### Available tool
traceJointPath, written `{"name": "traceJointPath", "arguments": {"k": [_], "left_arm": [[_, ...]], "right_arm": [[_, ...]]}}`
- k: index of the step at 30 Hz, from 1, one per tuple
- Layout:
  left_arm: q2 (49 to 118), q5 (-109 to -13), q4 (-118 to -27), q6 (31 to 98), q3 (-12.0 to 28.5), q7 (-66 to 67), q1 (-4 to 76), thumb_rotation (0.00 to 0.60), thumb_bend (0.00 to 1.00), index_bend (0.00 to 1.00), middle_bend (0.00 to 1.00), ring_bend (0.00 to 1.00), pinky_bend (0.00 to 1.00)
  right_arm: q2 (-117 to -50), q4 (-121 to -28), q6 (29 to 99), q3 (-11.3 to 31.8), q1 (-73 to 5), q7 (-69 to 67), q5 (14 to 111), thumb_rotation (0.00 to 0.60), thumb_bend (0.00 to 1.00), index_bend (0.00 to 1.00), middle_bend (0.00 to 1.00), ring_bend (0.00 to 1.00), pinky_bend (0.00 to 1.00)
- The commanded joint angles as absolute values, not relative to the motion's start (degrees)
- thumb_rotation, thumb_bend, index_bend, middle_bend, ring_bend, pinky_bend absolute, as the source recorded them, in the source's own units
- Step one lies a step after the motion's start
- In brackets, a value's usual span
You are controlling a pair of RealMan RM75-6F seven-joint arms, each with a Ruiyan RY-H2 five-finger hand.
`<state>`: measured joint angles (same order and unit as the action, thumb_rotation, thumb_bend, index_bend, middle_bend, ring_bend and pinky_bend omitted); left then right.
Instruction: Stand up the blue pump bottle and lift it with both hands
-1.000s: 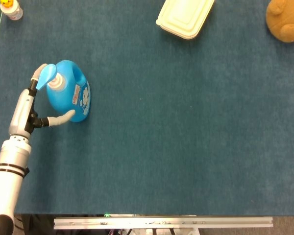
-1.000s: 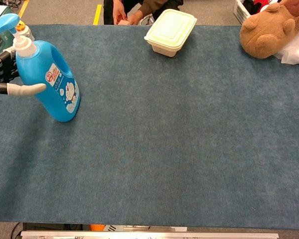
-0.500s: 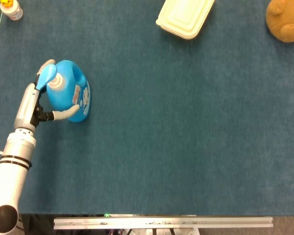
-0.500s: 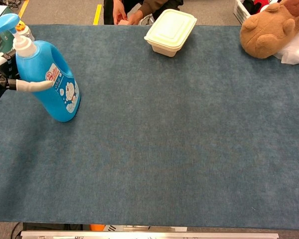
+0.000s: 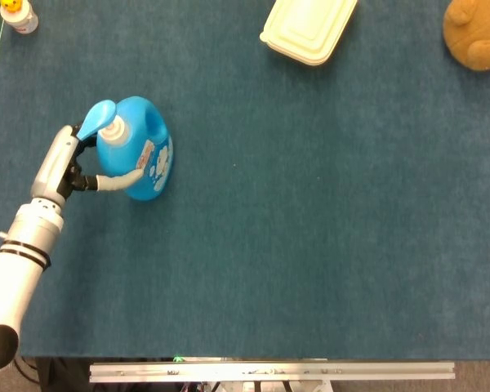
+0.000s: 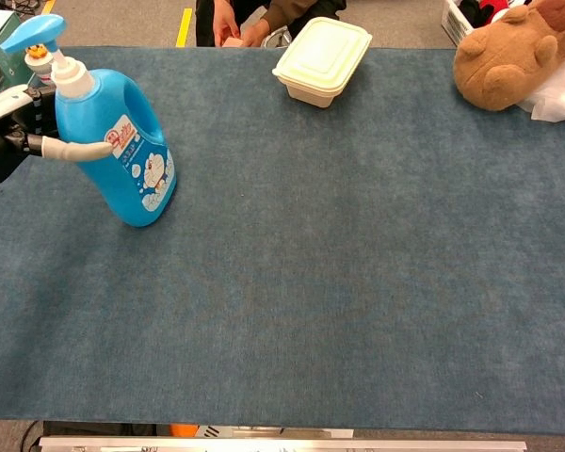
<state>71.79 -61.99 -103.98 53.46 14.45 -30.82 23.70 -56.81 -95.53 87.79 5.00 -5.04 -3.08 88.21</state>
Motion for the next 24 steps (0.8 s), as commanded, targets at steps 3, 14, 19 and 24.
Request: {"name": "traceJointPath", "arguments": {"k": [3, 14, 19, 24], "left_arm": [[70.94, -69.05, -98.32, 48.0, 15.78, -38.15, 26.3, 0.6, 0.26, 0.46, 0.35, 0.34, 0.41], [65.55, -82.37, -90.36, 41.78, 13.92, -52.11, 30.53, 0.6, 0.26, 0.46, 0.32, 0.29, 0.38], [63.74, -89.38, -86.14, 43.48, 11.48, -61.18, 31.98, 0.6, 0.26, 0.46, 0.32, 0.28, 0.36], [62.85, -95.32, -81.72, 46.2, 7.75, -70.01, 33.86, 0.6, 0.26, 0.46, 0.31, 0.26, 0.34]], "right_arm": [[-56.87, -95.59, 87.9, 5.0, -4.9, -2.98, 88.1, 0.6, 0.04, 0.06, 0.25, 0.26, 0.27], [-56.72, -96.34, 88.43, 4.99, -4.34, -2.25, 87.87, 0.6, 0.04, 0.06, 0.25, 0.26, 0.27], [-56.71, -96.98, 88.54, 4.98, -4.22, -1.6, 87.87, 0.6, 0.04, 0.06, 0.25, 0.26, 0.27], [-56.71, -97.76, 88.67, 4.96, -4.13, -0.7, 88.04, 0.6, 0.04, 0.06, 0.25, 0.26, 0.27]]}}
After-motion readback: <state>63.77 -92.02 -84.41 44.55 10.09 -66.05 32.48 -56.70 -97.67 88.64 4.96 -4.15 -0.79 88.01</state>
